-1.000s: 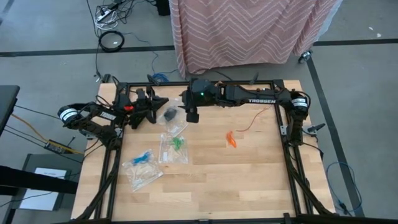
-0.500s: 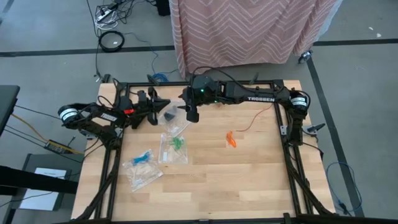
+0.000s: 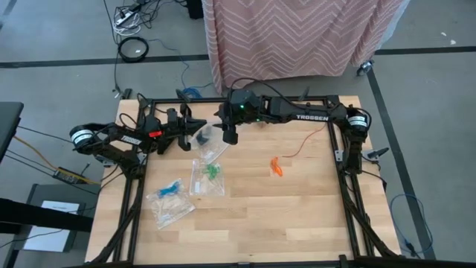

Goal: Sort rubber bands
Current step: Open the transparent zip bag

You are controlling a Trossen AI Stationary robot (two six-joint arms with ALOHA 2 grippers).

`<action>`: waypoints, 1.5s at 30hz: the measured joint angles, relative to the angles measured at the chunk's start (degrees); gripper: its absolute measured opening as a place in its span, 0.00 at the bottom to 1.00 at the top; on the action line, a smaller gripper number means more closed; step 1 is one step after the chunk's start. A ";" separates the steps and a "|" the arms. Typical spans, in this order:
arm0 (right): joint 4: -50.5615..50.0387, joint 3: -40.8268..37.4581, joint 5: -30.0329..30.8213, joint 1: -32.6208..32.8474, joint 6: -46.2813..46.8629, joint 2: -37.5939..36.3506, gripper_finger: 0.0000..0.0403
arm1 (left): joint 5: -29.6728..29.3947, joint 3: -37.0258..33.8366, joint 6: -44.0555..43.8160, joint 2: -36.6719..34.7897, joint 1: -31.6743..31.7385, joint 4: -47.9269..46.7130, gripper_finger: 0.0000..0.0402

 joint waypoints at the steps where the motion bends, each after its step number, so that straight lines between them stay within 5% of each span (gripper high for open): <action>1: -0.06 0.00 0.12 0.00 0.00 0.00 0.43 | -0.01 0.02 0.15 0.00 0.00 -0.12 0.01; 32: -1.71 0.00 1.12 -0.28 -2.07 -0.04 0.03 | -0.16 0.02 0.85 0.00 -0.02 0.49 0.01; 45: -8.71 0.17 4.73 -0.24 -1.23 -0.22 0.01 | -0.16 0.07 2.42 0.02 0.07 -0.04 0.01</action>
